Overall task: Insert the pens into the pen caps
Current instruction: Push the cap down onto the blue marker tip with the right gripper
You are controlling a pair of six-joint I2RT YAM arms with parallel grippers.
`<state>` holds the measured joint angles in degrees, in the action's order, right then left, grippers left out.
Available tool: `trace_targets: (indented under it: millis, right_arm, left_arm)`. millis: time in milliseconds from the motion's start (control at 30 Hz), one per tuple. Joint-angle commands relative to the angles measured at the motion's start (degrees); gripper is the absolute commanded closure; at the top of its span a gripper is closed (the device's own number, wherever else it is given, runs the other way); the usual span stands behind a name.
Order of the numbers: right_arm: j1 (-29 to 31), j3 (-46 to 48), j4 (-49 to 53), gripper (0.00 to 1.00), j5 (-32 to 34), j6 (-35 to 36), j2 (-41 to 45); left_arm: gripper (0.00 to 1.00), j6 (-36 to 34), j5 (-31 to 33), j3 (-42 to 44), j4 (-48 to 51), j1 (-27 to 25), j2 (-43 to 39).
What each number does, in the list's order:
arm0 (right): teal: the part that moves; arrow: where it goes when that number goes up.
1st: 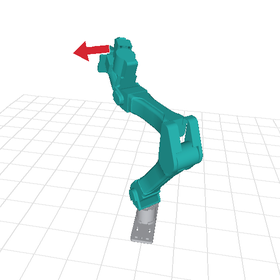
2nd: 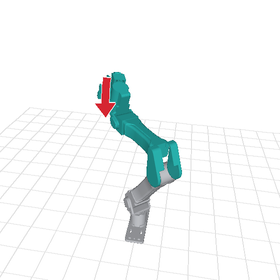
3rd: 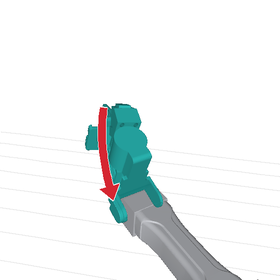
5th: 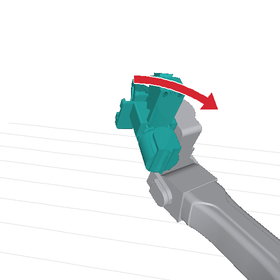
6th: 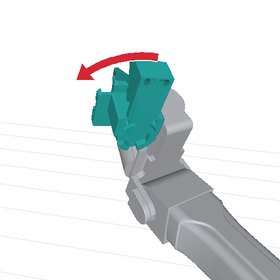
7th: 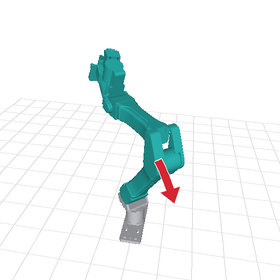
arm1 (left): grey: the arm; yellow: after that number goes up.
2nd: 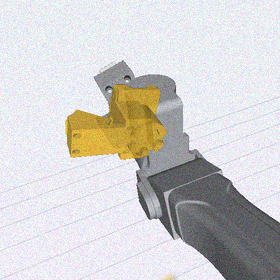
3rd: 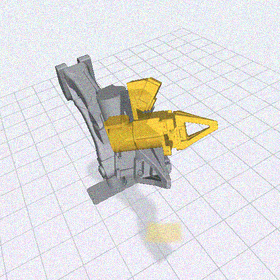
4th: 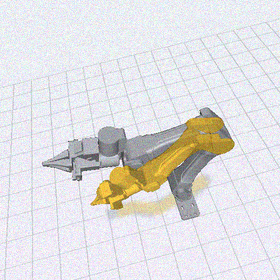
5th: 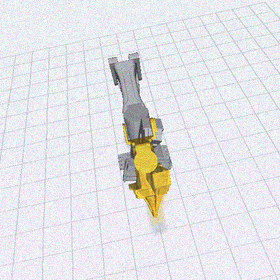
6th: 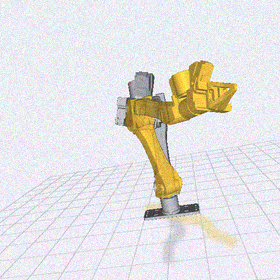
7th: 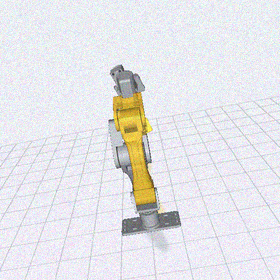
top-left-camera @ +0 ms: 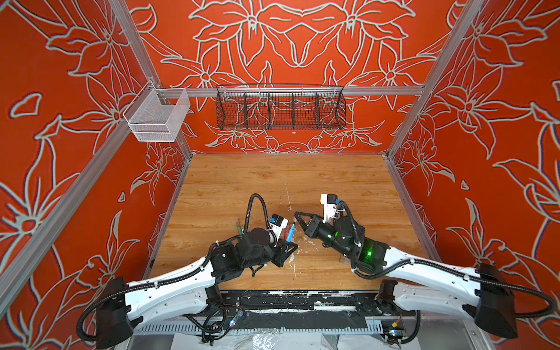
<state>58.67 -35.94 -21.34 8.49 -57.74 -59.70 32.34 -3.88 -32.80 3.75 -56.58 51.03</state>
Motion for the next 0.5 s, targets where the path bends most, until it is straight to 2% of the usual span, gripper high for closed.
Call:
trace_targets:
  millis: [0, 467]
  right_arm:
    - [0.04, -0.83, -1.59, 1.0, -0.99, -0.97, 0.13]
    - [0.67, 2.3, -5.3, 1.0, -2.69, -3.17, -2.52]
  left_arm:
    - [1.0, -0.36, 0.85, -0.28, -1.21, 0.33, -0.44]
    - [1.0, -0.55, 2.1, -4.58, -1.47, 1.73, 1.33]
